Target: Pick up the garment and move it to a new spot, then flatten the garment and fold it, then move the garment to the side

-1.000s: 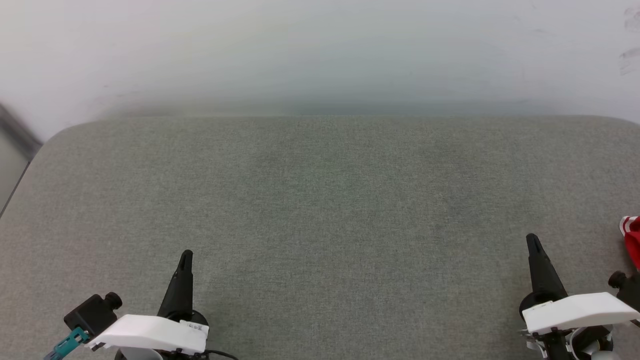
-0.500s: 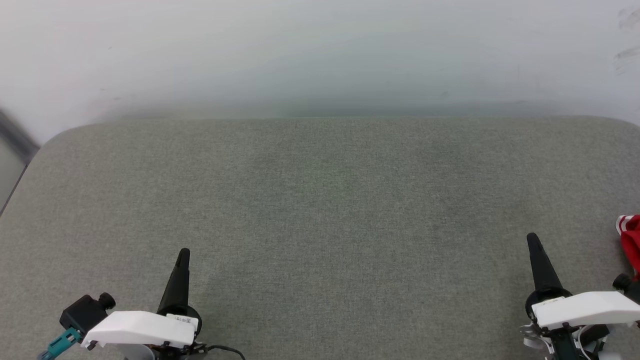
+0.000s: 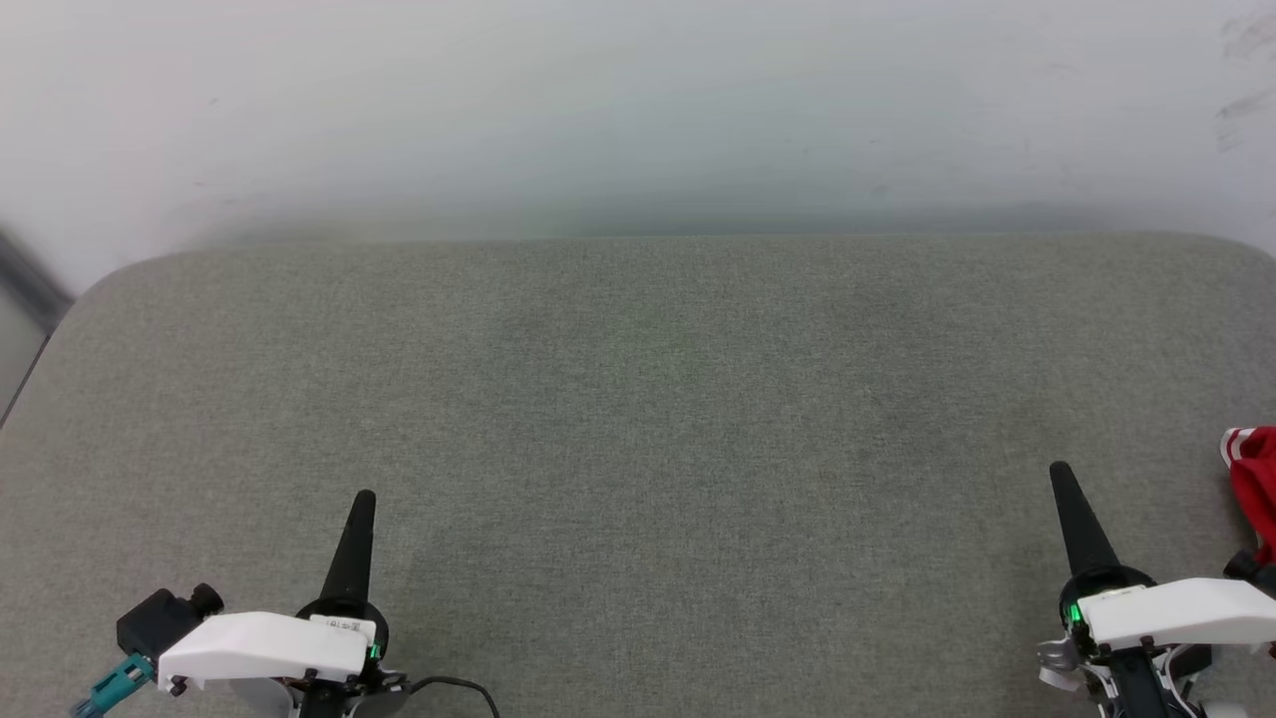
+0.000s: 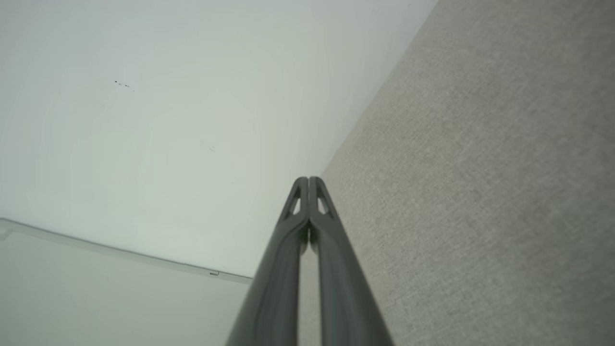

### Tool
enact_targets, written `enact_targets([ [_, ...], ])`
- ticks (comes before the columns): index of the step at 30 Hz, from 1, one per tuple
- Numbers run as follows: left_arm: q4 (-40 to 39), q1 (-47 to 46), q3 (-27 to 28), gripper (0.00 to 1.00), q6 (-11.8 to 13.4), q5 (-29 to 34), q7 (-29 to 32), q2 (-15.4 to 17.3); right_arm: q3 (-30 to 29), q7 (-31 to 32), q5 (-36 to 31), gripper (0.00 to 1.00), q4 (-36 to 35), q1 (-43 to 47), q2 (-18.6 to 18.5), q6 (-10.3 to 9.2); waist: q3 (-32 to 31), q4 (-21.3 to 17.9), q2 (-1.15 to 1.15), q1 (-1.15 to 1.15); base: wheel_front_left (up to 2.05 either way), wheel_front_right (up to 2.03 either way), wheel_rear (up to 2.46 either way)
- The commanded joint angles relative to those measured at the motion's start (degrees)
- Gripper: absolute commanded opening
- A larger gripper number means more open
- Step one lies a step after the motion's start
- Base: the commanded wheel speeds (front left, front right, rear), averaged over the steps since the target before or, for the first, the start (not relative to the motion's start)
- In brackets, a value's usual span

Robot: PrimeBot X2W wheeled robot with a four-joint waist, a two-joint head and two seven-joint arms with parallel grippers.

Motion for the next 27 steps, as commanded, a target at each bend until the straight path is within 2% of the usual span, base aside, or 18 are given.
enact_targets([
  [1, -0.20, -1.14, 0.39, 0.00, -0.17, -1.38, 0.35, 0.32, -0.19, 0.37, 1.49, 0.00, -0.26, -1.17, 0.12, 0.01, -0.02, -0.03, 0.00, 0.00, 0.00, 0.00, 0.00],
  [27, 1.68, -2.74, 1.94, 0.00, -0.18, -14.12, 3.97, 0.08, -0.80, 3.58, 15.22, 0.00, 0.52, -1.78, 0.16, 0.00, -0.54, -0.79, 0.00, -0.01, 0.00, 0.00, 0.00],
])
